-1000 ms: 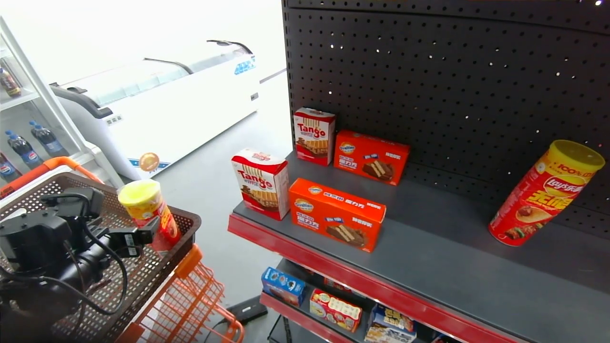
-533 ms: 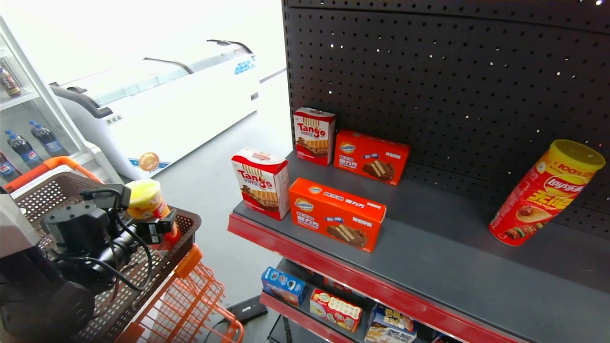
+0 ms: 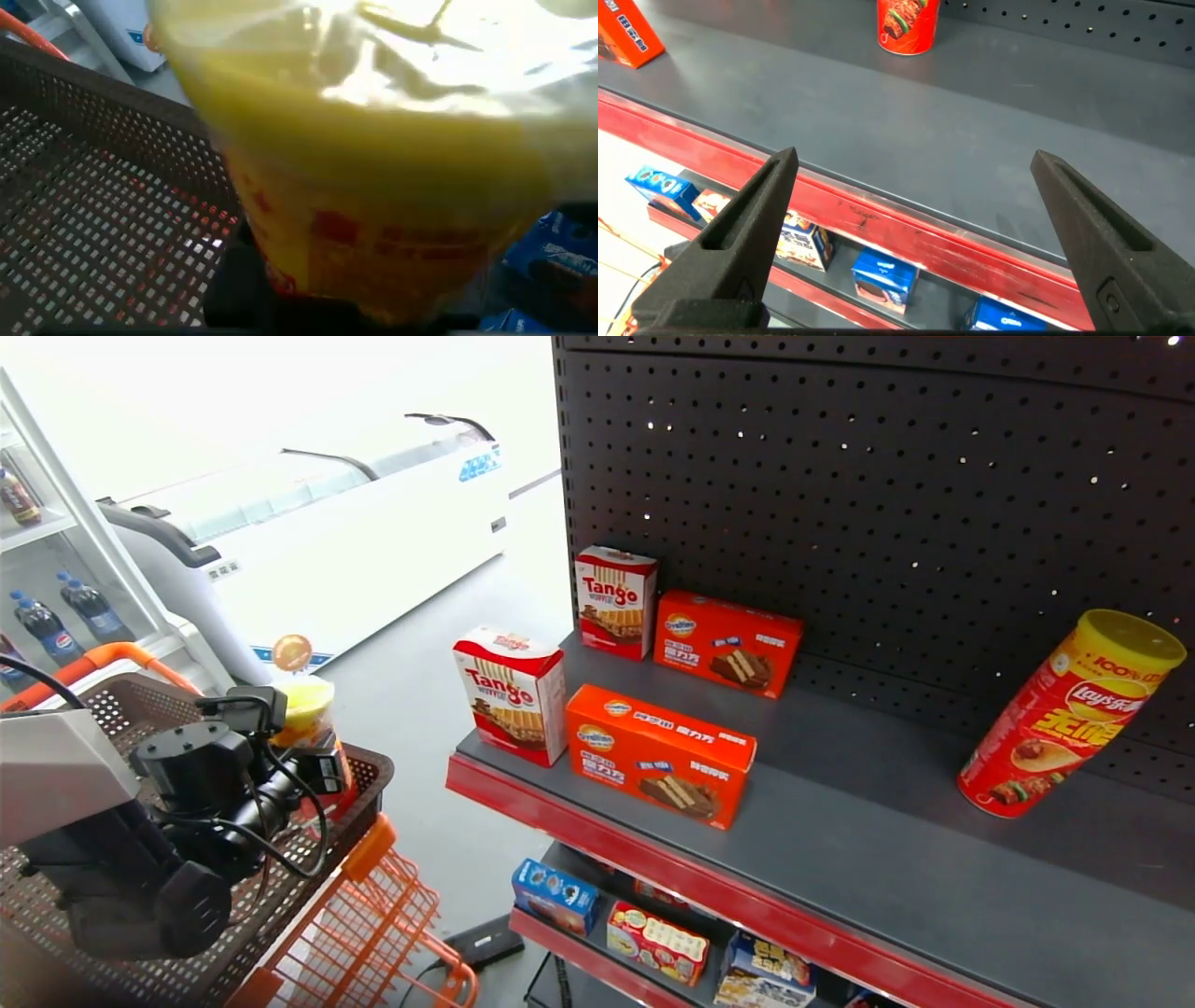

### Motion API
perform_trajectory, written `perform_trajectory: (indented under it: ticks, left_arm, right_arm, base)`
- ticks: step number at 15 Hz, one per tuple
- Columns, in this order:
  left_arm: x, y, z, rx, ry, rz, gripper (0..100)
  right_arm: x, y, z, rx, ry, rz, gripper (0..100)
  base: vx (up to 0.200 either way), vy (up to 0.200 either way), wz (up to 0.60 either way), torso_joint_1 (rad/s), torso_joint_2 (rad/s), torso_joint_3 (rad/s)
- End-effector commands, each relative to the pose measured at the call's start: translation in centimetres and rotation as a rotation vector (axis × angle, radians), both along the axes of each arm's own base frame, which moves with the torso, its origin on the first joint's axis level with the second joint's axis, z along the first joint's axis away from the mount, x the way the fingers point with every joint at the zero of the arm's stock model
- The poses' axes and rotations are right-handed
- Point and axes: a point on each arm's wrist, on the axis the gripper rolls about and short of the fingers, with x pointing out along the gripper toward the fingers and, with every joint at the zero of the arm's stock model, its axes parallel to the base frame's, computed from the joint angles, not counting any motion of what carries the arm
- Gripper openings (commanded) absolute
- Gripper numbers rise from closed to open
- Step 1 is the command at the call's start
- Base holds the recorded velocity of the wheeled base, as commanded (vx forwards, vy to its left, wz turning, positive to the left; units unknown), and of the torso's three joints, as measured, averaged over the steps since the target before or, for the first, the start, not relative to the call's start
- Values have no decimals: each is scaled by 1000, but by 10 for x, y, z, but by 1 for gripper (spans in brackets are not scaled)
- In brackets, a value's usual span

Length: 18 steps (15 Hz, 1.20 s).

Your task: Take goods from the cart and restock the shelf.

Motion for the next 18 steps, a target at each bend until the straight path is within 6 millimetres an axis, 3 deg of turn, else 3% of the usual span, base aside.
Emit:
perform_trajectory:
  ticks: [1, 4, 8, 11, 14, 15, 17, 18]
  left_arm:
    - [2, -3, 1, 0, -6, -8, 0]
    - [-4, -9, 13, 17, -32, -23, 0]
    - [-22, -12, 72, 54, -165, -75, 0]
    - [-59, -20, 122, 50, -165, -152, 0]
    - [-73, -28, 155, 61, -267, -187, 0]
    - [-89, -36, 169, 58, -292, -219, 0]
    - [-100, -44, 172, 31, -242, -259, 0]
    - [-117, -46, 169, 18, -231, -314, 0]
  right_arm:
    - [0, 0, 0, 0, 0, 1, 100]
    - [0, 0, 0, 0, 0, 1, 100]
    - [0, 0, 0, 0, 0, 1, 100]
    - [0, 0, 0, 0, 0, 1, 100]
    - [0, 0, 0, 0, 0, 1, 100]
    - [0, 0, 0, 0, 0, 1, 100]
    - [0, 0, 0, 0, 0, 1, 100]
    - [0, 0, 0, 0, 0, 1, 100]
  base:
    - [0, 0, 0, 0, 0, 0]
    - [0, 0, 0, 0, 0, 0]
    - [0, 0, 0, 0, 0, 0]
    - [0, 0, 0, 0, 0, 0]
    - [0, 0, 0, 0, 0, 0]
    - [0, 0, 0, 0, 0, 0]
    - [0, 0, 0, 0, 0, 0]
    - [0, 0, 0, 0, 0, 0]
